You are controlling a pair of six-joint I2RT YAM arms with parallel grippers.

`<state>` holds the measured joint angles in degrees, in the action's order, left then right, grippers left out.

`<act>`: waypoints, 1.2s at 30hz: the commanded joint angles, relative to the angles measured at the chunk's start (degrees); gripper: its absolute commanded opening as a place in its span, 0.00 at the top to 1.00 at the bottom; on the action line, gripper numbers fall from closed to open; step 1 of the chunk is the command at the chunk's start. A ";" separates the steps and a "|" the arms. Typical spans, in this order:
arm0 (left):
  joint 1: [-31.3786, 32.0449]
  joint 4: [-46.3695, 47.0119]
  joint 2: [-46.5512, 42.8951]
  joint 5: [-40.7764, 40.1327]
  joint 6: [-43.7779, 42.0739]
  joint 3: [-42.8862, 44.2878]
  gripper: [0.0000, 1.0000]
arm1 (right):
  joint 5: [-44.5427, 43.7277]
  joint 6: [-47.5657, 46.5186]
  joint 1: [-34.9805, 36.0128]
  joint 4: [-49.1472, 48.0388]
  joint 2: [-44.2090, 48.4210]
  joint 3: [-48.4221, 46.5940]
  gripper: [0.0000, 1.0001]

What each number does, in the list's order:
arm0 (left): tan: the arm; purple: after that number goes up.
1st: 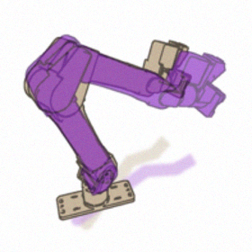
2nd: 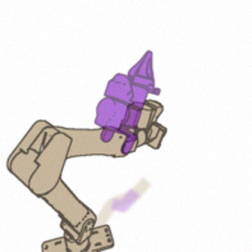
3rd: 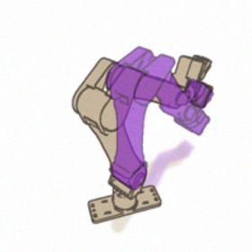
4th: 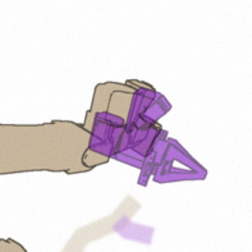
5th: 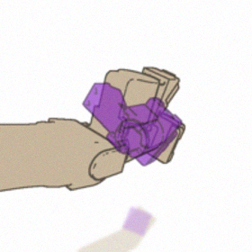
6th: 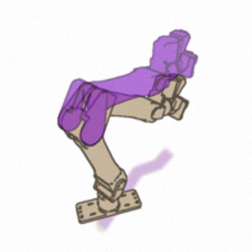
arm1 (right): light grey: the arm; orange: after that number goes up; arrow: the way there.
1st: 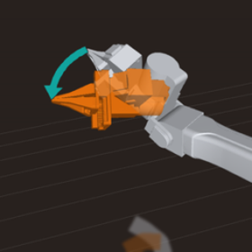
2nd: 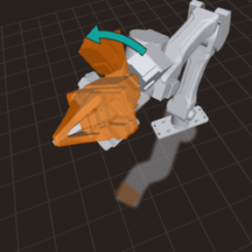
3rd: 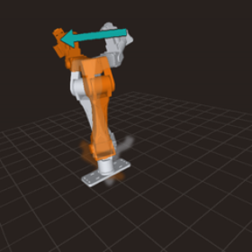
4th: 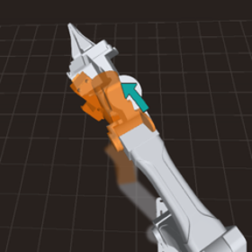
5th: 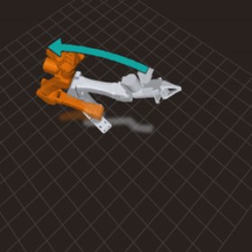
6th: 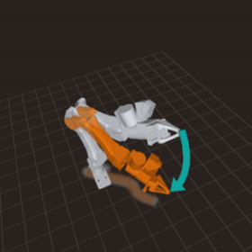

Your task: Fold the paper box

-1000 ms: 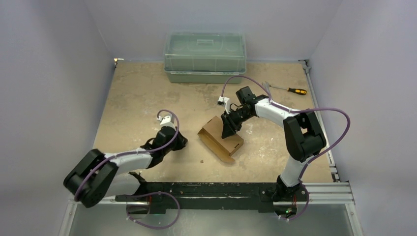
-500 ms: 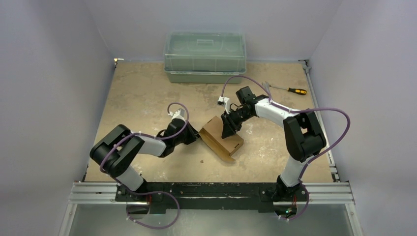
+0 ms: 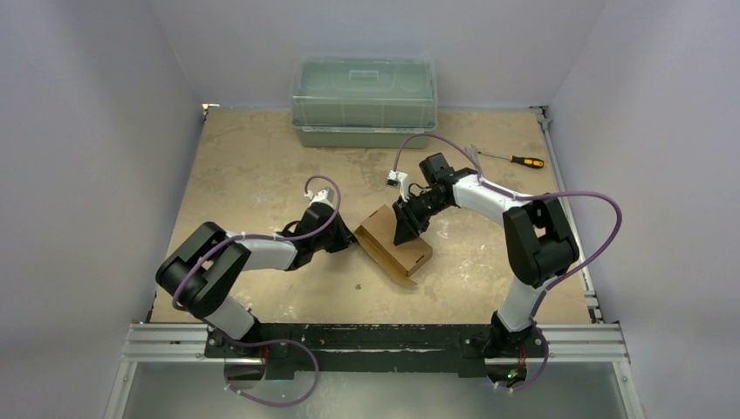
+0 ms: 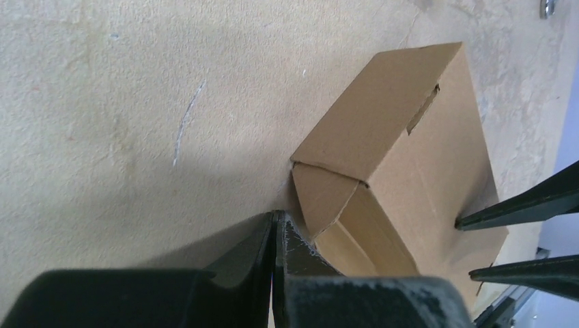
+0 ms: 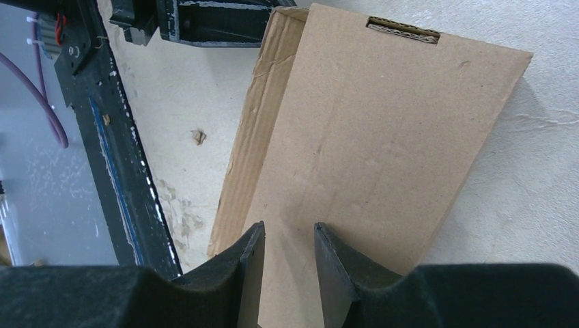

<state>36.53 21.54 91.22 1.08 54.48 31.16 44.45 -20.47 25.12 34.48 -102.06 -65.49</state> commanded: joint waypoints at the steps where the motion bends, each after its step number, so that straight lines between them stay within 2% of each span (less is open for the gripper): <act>1: 0.38 -4.83 -4.31 -0.91 -5.99 -0.59 1.00 | -9.58 -2.47 0.32 0.55 -2.99 1.44 0.62; 6: 0.36 -3.48 -8.52 1.17 -7.06 -6.19 0.99 | -8.28 -3.06 0.32 0.81 -0.77 0.79 0.60; 13: 0.43 5.07 -13.86 8.83 -6.19 -12.86 0.96 | -3.97 -5.68 0.34 2.05 5.12 -0.32 0.52; 18: 0.47 7.30 -17.70 12.30 -5.80 -15.23 0.96 | -0.21 -10.36 0.06 5.00 9.79 -0.34 0.48; 24: 1.68 14.53 -22.26 15.62 -1.30 -18.76 0.96 | 4.58 -17.11 -2.46 10.02 12.28 -0.87 0.47; 27: 3.91 15.25 -24.22 15.66 0.19 -16.96 0.95 | 4.79 -16.90 -6.69 8.82 13.52 0.29 0.45; 32: 7.35 9.99 -24.38 11.57 0.67 -9.77 0.95 | 1.40 -11.38 -12.47 1.90 15.26 3.63 0.43; 36: 9.46 3.94 -18.92 5.76 2.02 -3.32 1.00 | -7.39 -4.62 -13.44 -8.41 16.84 7.51 0.48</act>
<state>44.42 29.43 68.29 12.56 54.59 21.19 44.34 -31.51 11.81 36.69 -88.20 -60.73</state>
